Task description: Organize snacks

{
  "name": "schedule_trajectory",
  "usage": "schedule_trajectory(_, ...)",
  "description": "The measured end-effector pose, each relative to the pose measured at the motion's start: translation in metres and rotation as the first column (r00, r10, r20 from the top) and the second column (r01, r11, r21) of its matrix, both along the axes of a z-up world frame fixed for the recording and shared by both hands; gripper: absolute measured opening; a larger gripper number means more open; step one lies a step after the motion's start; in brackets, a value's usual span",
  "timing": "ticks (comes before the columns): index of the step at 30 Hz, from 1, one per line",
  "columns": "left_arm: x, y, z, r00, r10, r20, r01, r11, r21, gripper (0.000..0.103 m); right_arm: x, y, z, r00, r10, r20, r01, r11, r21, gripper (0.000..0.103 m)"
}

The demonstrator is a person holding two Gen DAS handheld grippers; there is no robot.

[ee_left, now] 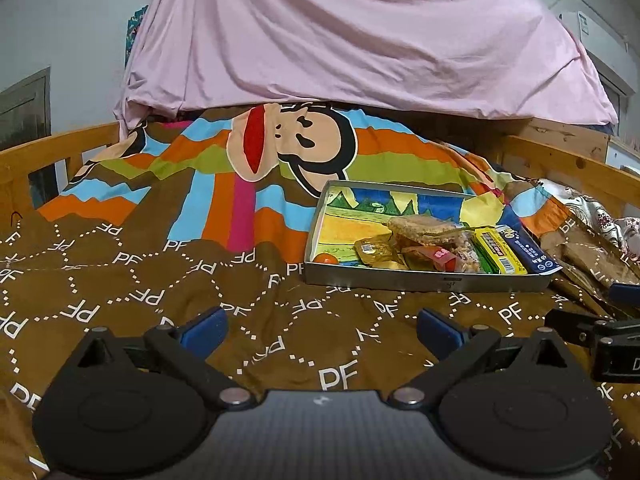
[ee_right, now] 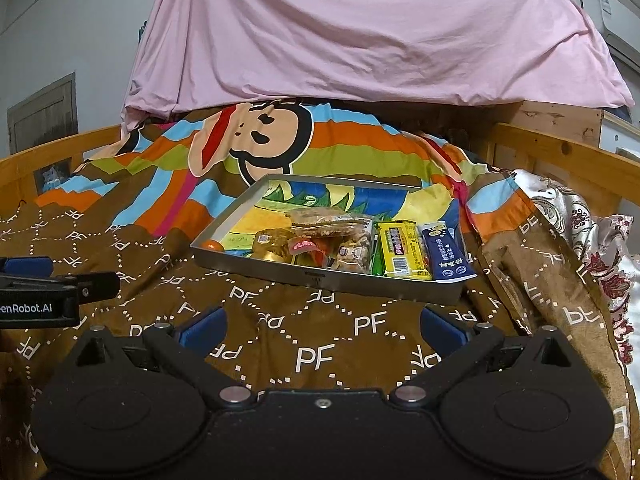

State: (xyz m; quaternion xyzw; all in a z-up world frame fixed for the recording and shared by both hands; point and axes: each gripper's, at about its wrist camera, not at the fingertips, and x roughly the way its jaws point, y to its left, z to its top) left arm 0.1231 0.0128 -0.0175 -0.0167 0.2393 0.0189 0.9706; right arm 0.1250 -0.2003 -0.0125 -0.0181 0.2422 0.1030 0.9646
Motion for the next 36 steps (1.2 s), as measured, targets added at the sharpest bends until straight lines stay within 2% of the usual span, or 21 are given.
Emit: schedule_trajectory(36, 0.0013, 0.0030, -0.0036, 1.000, 0.003, -0.007, -0.003, 1.000, 0.005, 0.103, 0.0023, 0.0016, -0.0019, 1.000, 0.013, -0.018, -0.013, 1.000, -0.009, 0.102)
